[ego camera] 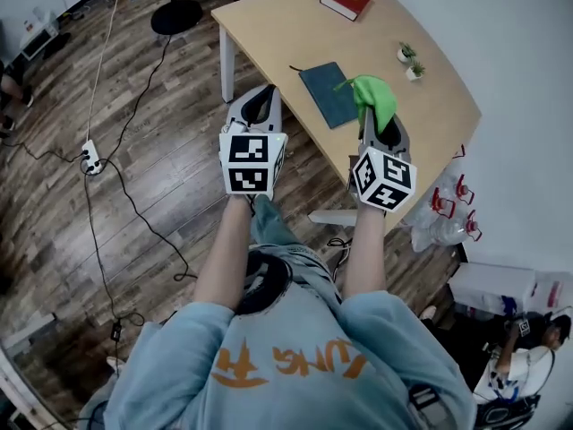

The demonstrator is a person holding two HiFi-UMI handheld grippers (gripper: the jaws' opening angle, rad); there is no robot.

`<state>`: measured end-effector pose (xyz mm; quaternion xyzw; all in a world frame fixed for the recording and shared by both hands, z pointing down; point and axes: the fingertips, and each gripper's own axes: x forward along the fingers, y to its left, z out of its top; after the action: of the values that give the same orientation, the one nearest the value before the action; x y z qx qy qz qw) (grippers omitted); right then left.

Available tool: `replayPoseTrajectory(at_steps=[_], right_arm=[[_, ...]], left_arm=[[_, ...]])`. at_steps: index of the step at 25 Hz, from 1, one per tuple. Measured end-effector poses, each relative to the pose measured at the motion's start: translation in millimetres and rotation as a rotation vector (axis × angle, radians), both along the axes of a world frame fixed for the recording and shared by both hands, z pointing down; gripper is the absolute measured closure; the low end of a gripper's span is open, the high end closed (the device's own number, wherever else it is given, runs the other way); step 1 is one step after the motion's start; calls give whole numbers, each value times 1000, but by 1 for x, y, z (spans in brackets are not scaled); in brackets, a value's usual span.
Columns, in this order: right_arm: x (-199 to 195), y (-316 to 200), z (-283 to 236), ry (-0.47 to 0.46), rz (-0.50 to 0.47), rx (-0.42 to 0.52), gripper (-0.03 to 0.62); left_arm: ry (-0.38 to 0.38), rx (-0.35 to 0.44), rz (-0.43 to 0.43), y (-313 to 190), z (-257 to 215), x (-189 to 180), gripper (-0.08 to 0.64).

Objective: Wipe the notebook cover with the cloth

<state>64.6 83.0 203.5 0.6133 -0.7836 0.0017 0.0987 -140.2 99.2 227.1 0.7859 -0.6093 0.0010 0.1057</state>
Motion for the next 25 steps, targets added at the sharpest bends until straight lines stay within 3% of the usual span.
replayPoseTrajectory(at_steps=[7,12,18,25], right_arm=[[-5,-101,46,-13,-67,-103,486],[-13,-158,85,-55,-194,-192,486],[-13,-229,112,-33,-311,-226,486],[-37,-266,150,3,-402,-299,486]], left_arm=[[10,-129,18,-93,54,16,540],[-55,-234,42,-146,86,23,540],[-53,-301,55,-218,115,45,540],[-84,-347,46,-256,137,45,541]])
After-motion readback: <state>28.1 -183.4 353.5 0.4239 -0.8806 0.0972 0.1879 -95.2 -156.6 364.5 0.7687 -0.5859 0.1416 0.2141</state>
